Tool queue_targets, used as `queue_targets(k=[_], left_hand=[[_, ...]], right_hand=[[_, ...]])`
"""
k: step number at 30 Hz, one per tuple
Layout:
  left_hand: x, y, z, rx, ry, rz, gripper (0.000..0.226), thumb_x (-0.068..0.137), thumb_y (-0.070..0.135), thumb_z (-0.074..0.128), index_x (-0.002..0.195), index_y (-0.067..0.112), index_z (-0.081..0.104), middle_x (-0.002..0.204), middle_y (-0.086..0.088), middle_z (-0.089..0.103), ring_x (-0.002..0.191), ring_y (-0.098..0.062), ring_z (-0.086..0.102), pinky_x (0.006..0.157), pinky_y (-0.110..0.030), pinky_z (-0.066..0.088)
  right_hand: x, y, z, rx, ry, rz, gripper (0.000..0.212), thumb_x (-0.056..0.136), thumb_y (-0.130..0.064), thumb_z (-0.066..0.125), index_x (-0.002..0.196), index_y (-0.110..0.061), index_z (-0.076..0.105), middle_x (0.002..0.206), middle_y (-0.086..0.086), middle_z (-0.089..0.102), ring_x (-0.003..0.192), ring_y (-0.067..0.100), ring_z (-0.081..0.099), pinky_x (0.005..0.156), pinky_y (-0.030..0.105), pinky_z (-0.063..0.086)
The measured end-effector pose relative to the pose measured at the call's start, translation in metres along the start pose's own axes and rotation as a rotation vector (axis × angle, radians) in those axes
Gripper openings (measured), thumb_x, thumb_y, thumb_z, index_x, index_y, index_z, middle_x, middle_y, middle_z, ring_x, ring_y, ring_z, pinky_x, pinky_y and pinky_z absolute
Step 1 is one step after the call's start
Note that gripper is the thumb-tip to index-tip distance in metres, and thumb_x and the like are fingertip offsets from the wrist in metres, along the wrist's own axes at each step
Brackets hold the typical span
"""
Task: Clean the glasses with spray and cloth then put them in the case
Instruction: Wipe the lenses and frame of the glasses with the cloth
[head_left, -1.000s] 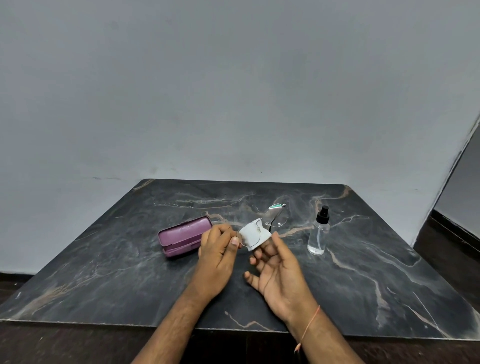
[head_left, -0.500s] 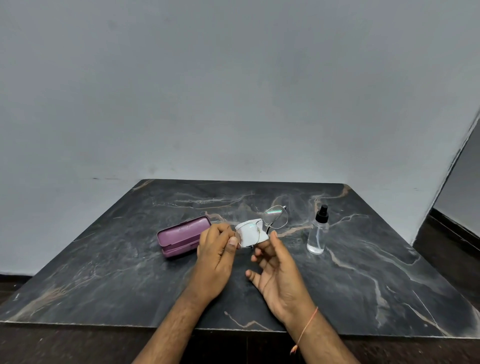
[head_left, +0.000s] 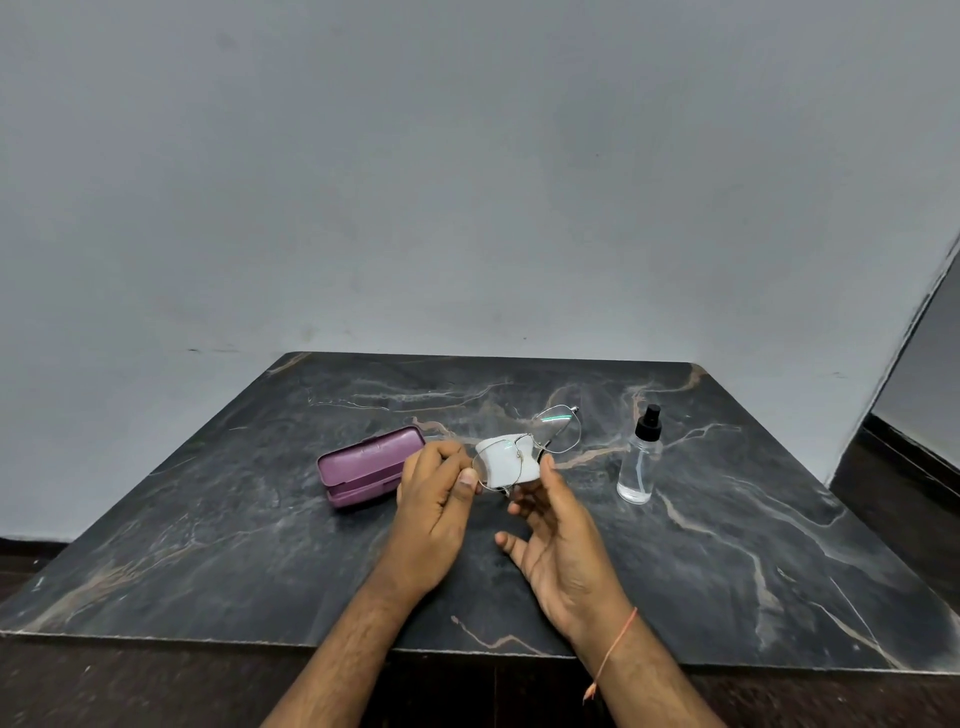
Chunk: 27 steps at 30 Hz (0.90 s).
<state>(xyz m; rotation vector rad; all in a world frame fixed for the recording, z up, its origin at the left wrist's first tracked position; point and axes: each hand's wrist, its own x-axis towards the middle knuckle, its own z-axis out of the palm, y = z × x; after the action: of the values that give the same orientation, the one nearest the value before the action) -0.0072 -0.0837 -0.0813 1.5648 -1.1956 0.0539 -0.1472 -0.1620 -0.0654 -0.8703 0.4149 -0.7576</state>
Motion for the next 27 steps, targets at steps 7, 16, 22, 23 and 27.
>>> queue_targets(k=[7, 16, 22, 23, 27], left_hand=[[0.0011, 0.0009, -0.0001, 0.0, -0.068, -0.022, 0.025, 0.109, 0.052, 0.037, 0.097, 0.046, 0.058, 0.117, 0.018, 0.057, 0.123, -0.015, 0.049, 0.11, -0.051, 0.043], [0.0005, 0.003, -0.0014, -0.015, -0.012, 0.004, 0.022, 0.11, 0.048, 0.038, 0.099, 0.05, 0.057, 0.116, 0.021, 0.057, 0.119, -0.012, 0.049, 0.106, -0.047, 0.045], [-0.0003, 0.0016, -0.0009, -0.009, -0.067, -0.011, 0.026, 0.109, 0.052, 0.037, 0.095, 0.042, 0.057, 0.114, 0.02, 0.054, 0.12, -0.015, 0.048, 0.107, -0.051, 0.044], [-0.0006, 0.0015, -0.0009, -0.009, -0.076, -0.012, 0.029, 0.109, 0.052, 0.037, 0.095, 0.038, 0.059, 0.115, 0.017, 0.056, 0.121, -0.016, 0.049, 0.108, -0.052, 0.044], [-0.0003, 0.0028, -0.0002, 0.002, -0.107, -0.011, 0.033, 0.107, 0.051, 0.038, 0.097, 0.032, 0.062, 0.115, 0.011, 0.057, 0.121, -0.021, 0.051, 0.108, -0.055, 0.044]], right_hand=[[0.0014, -0.0011, 0.001, -0.004, -0.012, 0.004, 0.047, 0.081, -0.061, 0.08, 0.105, -0.02, 0.083, 0.095, 0.0, 0.07, 0.086, 0.011, 0.064, 0.069, 0.034, 0.055], [-0.0015, 0.0006, 0.0053, -0.08, 0.033, -0.023, 0.039, 0.095, -0.052, 0.072, 0.108, -0.019, 0.085, 0.092, -0.001, 0.068, 0.09, 0.011, 0.062, 0.066, 0.032, 0.056], [0.0022, -0.0003, 0.0025, 0.025, 0.085, 0.013, 0.03, 0.093, -0.047, 0.076, 0.104, -0.021, 0.084, 0.09, 0.003, 0.07, 0.085, 0.013, 0.065, 0.066, 0.034, 0.056], [0.0028, -0.0003, 0.0021, 0.035, 0.081, 0.019, 0.03, 0.092, -0.046, 0.077, 0.105, -0.021, 0.084, 0.091, 0.004, 0.071, 0.085, 0.013, 0.065, 0.067, 0.034, 0.056], [0.0044, -0.0021, 0.0013, 0.052, 0.017, 0.063, 0.039, 0.09, -0.049, 0.076, 0.112, -0.017, 0.082, 0.099, 0.004, 0.075, 0.087, 0.013, 0.066, 0.069, 0.035, 0.056]])
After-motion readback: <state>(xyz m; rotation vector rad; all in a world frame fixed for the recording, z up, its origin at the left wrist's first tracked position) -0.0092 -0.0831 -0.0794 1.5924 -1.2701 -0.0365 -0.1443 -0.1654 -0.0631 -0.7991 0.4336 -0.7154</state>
